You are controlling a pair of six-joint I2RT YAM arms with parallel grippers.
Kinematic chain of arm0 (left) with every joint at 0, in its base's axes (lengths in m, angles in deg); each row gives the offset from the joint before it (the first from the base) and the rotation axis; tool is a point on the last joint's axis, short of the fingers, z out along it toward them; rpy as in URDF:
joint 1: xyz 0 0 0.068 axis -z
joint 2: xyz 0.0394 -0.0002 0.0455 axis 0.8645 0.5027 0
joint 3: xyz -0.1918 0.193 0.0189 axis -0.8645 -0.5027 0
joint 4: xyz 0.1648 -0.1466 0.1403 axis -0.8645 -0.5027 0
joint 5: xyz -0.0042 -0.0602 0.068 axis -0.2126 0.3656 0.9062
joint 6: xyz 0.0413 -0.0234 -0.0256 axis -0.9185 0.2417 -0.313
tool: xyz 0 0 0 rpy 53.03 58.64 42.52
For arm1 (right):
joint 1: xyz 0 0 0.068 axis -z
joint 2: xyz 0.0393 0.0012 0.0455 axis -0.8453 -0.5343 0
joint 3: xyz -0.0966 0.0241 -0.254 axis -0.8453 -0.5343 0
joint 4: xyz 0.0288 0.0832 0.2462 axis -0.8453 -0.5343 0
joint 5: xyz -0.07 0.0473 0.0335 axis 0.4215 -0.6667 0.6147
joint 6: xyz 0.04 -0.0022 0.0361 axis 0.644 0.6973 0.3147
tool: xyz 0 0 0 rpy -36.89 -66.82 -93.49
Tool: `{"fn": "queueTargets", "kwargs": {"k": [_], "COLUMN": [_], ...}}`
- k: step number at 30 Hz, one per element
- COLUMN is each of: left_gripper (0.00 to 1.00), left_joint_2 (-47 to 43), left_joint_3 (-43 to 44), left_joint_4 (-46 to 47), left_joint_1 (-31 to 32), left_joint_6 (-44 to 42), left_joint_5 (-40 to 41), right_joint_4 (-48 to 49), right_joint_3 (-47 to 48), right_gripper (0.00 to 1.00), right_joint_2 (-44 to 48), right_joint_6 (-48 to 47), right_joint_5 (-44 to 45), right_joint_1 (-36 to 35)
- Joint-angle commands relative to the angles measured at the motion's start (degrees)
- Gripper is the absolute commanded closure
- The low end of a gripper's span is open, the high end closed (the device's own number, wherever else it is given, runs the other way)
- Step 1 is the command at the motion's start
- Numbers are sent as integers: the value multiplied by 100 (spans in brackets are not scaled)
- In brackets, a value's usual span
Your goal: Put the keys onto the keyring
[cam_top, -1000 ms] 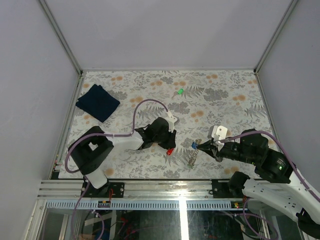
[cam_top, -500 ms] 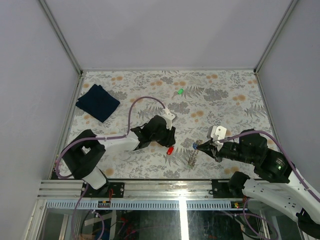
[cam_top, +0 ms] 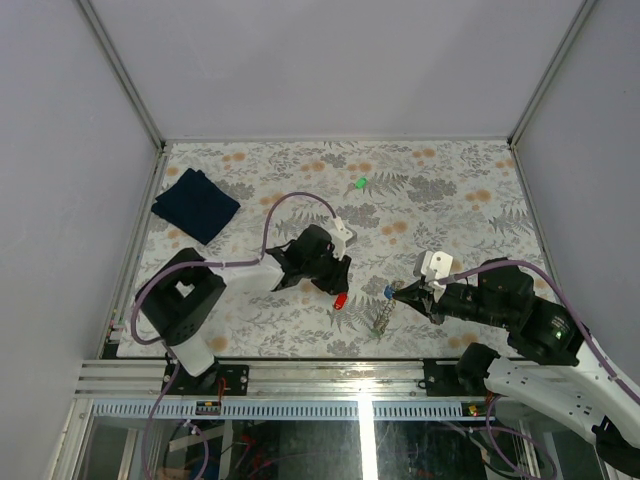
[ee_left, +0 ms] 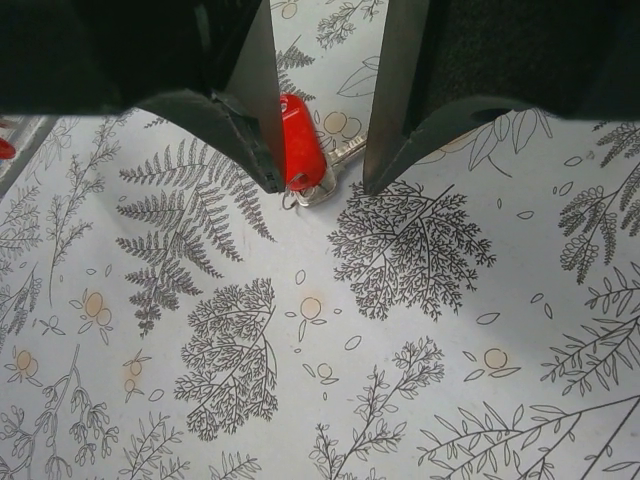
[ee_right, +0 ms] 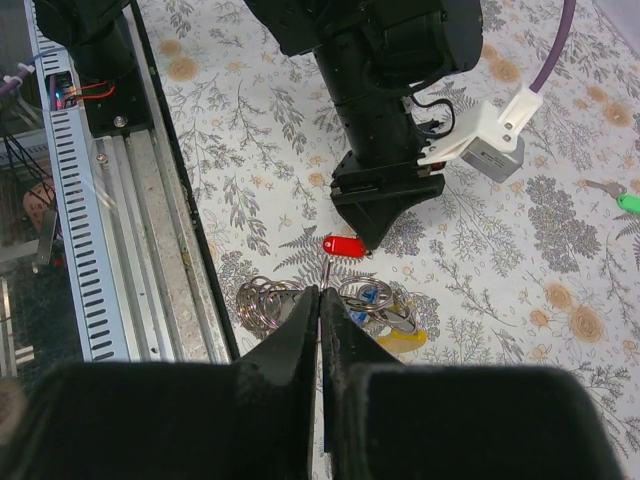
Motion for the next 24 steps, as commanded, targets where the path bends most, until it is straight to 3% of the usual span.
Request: {"fn": "queueTargets", "kwargs": {"k": [1, 17, 24], "left_gripper": [61, 63, 70], "left_joint_2": [137, 523, 544], "left_joint_3": [190, 362, 302], "left_joint_4": [19, 112, 117], "left_joint_1": [-42, -55, -57], "left_joint_6": [-242, -347, -354], "left_joint_5": [-244, -539, -622], "right_joint_4": [380, 318, 303], "right_joint_3": [123, 164, 161], "right_gripper": [100, 100, 100], "right_joint_2": [-45, -53, -49], "right_joint_6": [77, 83, 97], "right_joint_5": [-144, -145, -144], "right_joint_1": [-17, -25, -23]}}
